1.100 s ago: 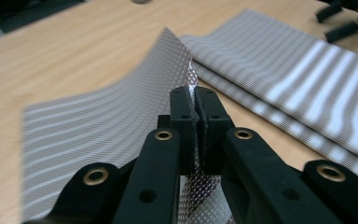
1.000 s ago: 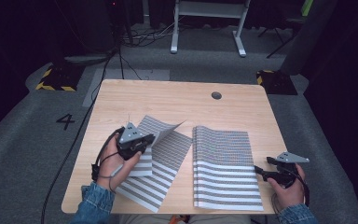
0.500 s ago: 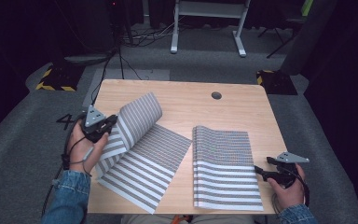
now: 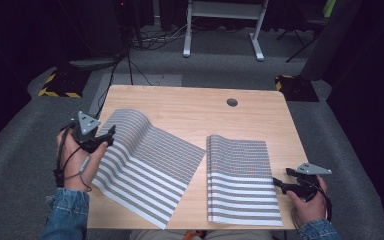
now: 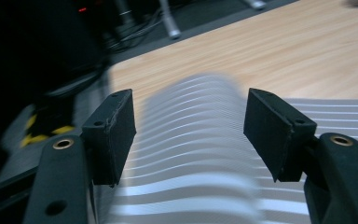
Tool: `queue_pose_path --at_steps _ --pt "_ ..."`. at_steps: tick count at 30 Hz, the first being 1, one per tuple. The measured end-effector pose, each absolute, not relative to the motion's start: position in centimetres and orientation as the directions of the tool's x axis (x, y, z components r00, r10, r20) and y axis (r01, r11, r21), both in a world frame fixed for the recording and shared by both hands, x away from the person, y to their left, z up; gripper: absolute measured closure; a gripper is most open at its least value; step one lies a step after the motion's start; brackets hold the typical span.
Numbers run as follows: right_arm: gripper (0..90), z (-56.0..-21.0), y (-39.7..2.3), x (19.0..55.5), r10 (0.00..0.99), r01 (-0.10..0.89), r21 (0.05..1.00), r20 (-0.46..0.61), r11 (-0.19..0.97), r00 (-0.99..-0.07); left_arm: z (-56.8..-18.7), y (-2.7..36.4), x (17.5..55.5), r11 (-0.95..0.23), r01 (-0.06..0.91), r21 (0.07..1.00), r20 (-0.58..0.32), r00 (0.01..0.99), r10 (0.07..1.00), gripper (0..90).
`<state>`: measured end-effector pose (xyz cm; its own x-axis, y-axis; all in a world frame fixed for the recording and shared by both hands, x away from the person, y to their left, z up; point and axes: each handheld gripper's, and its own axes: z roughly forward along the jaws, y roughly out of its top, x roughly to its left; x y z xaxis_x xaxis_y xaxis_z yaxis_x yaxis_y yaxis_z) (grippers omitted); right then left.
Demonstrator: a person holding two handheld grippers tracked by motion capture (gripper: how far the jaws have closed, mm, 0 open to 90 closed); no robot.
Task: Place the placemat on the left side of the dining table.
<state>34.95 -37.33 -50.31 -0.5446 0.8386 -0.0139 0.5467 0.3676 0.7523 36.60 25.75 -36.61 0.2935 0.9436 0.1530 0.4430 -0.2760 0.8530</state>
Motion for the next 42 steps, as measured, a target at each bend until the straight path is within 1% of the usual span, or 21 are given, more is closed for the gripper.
queue_pose_path --at_steps 2,8,14,18,20,22,24,25,30,32,34,38,42 --pt "26.6 -50.3 -37.3 34.9 0.839 0.547 0.752 -0.014 0.367 -0.544 -37.0 24.0 36.6 -0.275 0.429 0.860 0.122 0.351 0.928 34.5" --pt "26.6 -50.3 -37.3 34.9 0.839 0.549 0.753 -0.008 0.362 -0.544 -39.2 18.3 36.9 -0.318 0.423 0.849 0.073 0.501 0.862 34.6" --pt "26.6 -50.3 -37.3 34.9 0.836 0.545 0.752 -0.016 0.372 -0.548 -41.8 13.5 37.4 -0.339 0.443 0.830 0.021 0.584 0.812 34.5" --pt "26.6 -50.3 -37.3 34.9 0.835 0.545 0.752 -0.015 0.372 -0.549 -44.0 10.5 37.8 -0.375 0.479 0.794 -0.010 0.626 0.780 33.7" --pt "26.6 -50.3 -37.3 34.9 0.835 0.544 0.752 -0.016 0.373 -0.550 -45.5 9.2 38.4 -0.395 0.530 0.751 -0.048 0.640 0.767 31.2" --pt "26.6 -50.3 -37.3 34.9 0.835 0.544 0.752 -0.014 0.371 -0.550 -46.9 8.3 39.1 -0.413 0.558 0.720 -0.051 0.636 0.770 31.7" --pt "26.6 -50.3 -37.3 34.9 0.834 0.543 0.752 -0.016 0.373 -0.551 -48.0 7.7 39.7 -0.443 0.566 0.695 -0.025 0.634 0.773 31.9" --pt "26.6 -50.3 -37.3 35.0 0.833 0.542 0.753 -0.016 0.374 -0.553 -48.4 7.5 39.8 -0.445 0.574 0.688 -0.029 0.634 0.773 32.0" --pt "26.6 -50.3 -37.3 35.0 0.832 0.542 0.753 -0.016 0.375 -0.554 -49.6 6.2 39.8 -0.439 0.597 0.671 -0.061 0.634 0.771 29.1" --pt "26.6 -50.3 -37.3 35.0 0.832 0.542 0.753 -0.016 0.375 -0.554 -49.7 5.9 39.8 -0.439 0.591 0.677 -0.051 0.632 0.773 24.3" --pt "26.6 -50.3 -37.3 35.0 0.832 0.542 0.753 -0.014 0.373 -0.554 -49.7 5.7 39.7 -0.456 0.586 0.670 -0.031 0.635 0.772 23.4" --pt "26.6 -50.3 -37.3 35.0 0.832 0.541 0.753 -0.016 0.375 -0.555 -50.0 5.0 39.4 -0.452 0.590 0.669 -0.022 0.623 0.782 15.4" --pt "26.6 -50.3 -37.3 35.0 0.832 0.541 0.753 -0.016 0.375 -0.555 -50.2 4.9 39.3 -0.436 0.588 0.681 -0.027 0.616 0.787 15.0"
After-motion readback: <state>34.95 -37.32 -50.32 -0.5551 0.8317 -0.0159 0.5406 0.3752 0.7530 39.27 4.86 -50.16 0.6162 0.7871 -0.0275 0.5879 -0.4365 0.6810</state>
